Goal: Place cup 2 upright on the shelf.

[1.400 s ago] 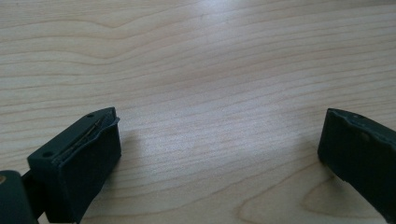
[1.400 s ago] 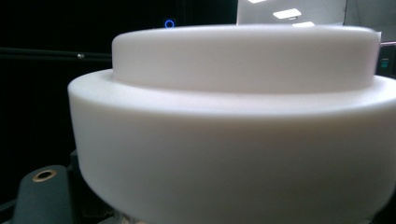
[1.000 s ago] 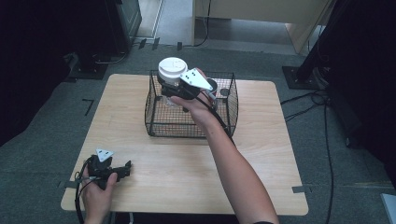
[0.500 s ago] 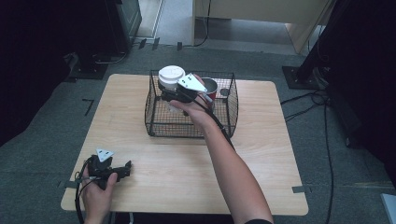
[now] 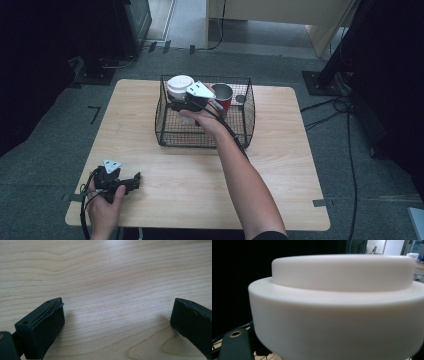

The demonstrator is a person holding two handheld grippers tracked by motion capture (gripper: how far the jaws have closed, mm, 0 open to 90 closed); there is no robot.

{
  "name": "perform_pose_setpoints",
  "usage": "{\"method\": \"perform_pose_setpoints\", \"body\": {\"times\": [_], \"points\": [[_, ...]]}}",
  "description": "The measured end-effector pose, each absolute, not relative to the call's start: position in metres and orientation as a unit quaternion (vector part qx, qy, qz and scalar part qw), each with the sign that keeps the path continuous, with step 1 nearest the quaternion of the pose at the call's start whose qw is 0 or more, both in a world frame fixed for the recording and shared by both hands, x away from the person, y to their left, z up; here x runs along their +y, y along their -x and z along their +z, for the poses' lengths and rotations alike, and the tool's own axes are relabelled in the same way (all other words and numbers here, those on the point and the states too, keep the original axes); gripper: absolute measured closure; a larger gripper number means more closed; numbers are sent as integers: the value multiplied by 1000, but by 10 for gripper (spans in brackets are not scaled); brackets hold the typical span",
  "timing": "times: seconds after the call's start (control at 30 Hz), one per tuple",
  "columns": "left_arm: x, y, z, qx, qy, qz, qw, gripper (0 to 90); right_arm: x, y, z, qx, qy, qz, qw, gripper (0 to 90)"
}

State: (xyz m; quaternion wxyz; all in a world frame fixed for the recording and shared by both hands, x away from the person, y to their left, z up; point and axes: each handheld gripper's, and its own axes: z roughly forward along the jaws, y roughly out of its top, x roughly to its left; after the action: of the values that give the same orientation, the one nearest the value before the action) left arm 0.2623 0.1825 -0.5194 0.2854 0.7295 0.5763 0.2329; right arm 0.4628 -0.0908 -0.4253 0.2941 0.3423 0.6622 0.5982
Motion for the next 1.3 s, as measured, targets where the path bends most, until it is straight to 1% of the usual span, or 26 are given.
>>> {"method": "perform_pose_setpoints", "body": {"times": [0.8,1.3], "points": [[183,-262,-519,576,-730,233,285,0,-85,-474,-444,708,-329,562,272,158],[183,-262,-519,576,-730,233,285,0,-84,-474,-447,706,-332,566,267,158]]}}
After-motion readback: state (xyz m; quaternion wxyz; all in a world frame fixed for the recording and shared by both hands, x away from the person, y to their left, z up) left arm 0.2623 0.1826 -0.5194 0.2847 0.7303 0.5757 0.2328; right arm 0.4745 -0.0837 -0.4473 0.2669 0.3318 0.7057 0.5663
